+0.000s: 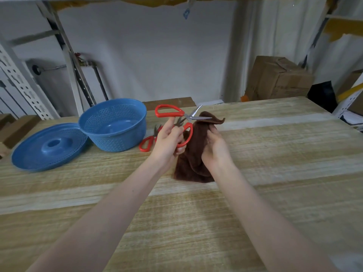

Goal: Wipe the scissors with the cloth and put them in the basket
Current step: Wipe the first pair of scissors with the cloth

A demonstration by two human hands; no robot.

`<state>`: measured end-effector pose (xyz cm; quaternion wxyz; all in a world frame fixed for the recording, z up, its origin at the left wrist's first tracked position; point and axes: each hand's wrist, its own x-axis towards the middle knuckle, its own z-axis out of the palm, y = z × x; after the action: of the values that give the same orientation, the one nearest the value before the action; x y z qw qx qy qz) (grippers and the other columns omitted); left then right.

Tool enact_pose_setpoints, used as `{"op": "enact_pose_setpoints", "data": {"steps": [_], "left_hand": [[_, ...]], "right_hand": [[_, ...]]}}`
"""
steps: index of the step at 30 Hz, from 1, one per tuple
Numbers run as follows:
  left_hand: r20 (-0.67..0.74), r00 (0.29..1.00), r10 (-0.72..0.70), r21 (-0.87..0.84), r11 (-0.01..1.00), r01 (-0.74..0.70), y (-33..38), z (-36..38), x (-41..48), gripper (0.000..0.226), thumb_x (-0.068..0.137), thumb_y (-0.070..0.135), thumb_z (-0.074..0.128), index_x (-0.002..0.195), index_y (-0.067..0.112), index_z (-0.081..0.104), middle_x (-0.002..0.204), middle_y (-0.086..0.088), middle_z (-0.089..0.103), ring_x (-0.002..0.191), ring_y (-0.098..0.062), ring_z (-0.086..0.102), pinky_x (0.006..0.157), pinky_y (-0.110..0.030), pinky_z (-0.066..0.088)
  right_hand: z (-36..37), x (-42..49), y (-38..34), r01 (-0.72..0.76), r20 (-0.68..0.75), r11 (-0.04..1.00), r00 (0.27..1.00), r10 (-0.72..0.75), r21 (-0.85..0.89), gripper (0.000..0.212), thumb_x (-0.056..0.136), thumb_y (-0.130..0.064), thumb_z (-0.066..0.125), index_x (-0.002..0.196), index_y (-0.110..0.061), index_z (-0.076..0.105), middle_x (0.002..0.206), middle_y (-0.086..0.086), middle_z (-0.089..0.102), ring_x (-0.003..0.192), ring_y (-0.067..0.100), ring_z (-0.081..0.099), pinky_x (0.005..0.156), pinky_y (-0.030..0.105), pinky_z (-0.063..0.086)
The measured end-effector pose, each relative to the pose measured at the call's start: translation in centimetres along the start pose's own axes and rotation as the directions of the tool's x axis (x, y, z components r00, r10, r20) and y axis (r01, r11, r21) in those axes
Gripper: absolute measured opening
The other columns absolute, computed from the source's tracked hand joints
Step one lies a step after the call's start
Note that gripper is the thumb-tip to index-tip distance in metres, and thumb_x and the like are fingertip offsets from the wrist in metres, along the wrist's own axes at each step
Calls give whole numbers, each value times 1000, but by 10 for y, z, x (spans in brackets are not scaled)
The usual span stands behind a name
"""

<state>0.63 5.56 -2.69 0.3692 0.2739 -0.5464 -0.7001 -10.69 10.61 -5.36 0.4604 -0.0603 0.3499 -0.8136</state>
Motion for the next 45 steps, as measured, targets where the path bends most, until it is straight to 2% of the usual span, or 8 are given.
{"op": "enact_pose_setpoints", "data": {"steps": [3, 10, 12, 15, 23, 29, 37, 45], "left_hand": [[30, 999, 17, 5, 1000, -17, -4, 2, -3, 42, 100, 6, 41, 132, 32, 51, 58, 4, 22, 47, -6, 23, 41, -19, 21], [41, 999, 30, -1, 1000, -30, -1, 7, -6, 43, 101, 7, 40, 131, 37, 47, 55, 6, 24, 47, -6, 25, 44, -21, 22], [8, 1000, 29, -1, 1000, -29, 1, 4, -5, 50, 101, 6, 40, 143, 33, 37, 53, 7, 24, 46, -5, 25, 43, -20, 23], [-23, 999, 27, 29, 999, -26, 2, 0, -2, 57, 100, 6, 40, 151, 28, 27, 52, 8, 26, 45, -5, 26, 43, -20, 23], [72, 993, 96, 267, 957, -112, -3, 9, -9, 42, 100, 7, 40, 138, 24, 45, 53, 5, 31, 45, -8, 29, 44, -24, 25], [45, 995, 90, 322, 942, -100, -3, 9, -13, 44, 100, 6, 39, 139, 25, 46, 56, 3, 33, 46, -7, 32, 44, -20, 30], [23, 998, 61, 325, 943, -65, 2, 13, -12, 46, 100, 9, 42, 144, 22, 42, 56, 3, 38, 47, -6, 36, 44, -18, 33], [20, 994, 105, 280, 954, -107, 6, 16, -16, 39, 100, 7, 40, 121, 38, 53, 51, 9, 39, 45, -2, 37, 44, -14, 34]], "right_hand": [[-2, -1, 4, 37, 96, 999, 995, -36, -8, 41, 94, 5, 48, 134, 1, 52, 133, 24, 57, 127, 32, 53, 113, 42, 37], [-2, -1, -3, -7, 15, 999, 1000, 8, -47, 29, 95, -4, 53, 123, -1, 61, 128, 23, 59, 119, 35, 58, 109, 46, 41], [-3, 0, -12, -30, -63, 999, 998, 27, -34, 22, 99, -7, 47, 110, -9, 65, 110, 20, 68, 98, 30, 67, 95, 42, 53], [0, 1, -22, -60, -138, 996, 988, 68, 61, 23, 102, -9, 41, 119, -4, 56, 70, 13, 71, 59, 21, 70, 53, 29, 58], [6, 5, -12, -66, 19, 988, 997, 69, -139, 39, 90, -26, 67, 120, -2, 65, 113, 17, 70, 103, 31, 69, 92, 44, 55], [6, 17, -8, -107, -152, 962, 986, 70, -251, 33, 85, -23, 72, 111, -4, 69, 101, 14, 74, 87, 29, 73, 71, 38, 59], [11, 22, -10, -128, -245, 984, 965, 96, -122, 34, 86, -24, 70, 112, -3, 68, 105, 18, 72, 89, 34, 72, 71, 44, 60], [12, 15, -11, -113, -233, 991, 968, 95, -66, 40, 82, -27, 76, 113, -3, 67, 104, 16, 72, 88, 30, 73, 59, 36, 59]]}}
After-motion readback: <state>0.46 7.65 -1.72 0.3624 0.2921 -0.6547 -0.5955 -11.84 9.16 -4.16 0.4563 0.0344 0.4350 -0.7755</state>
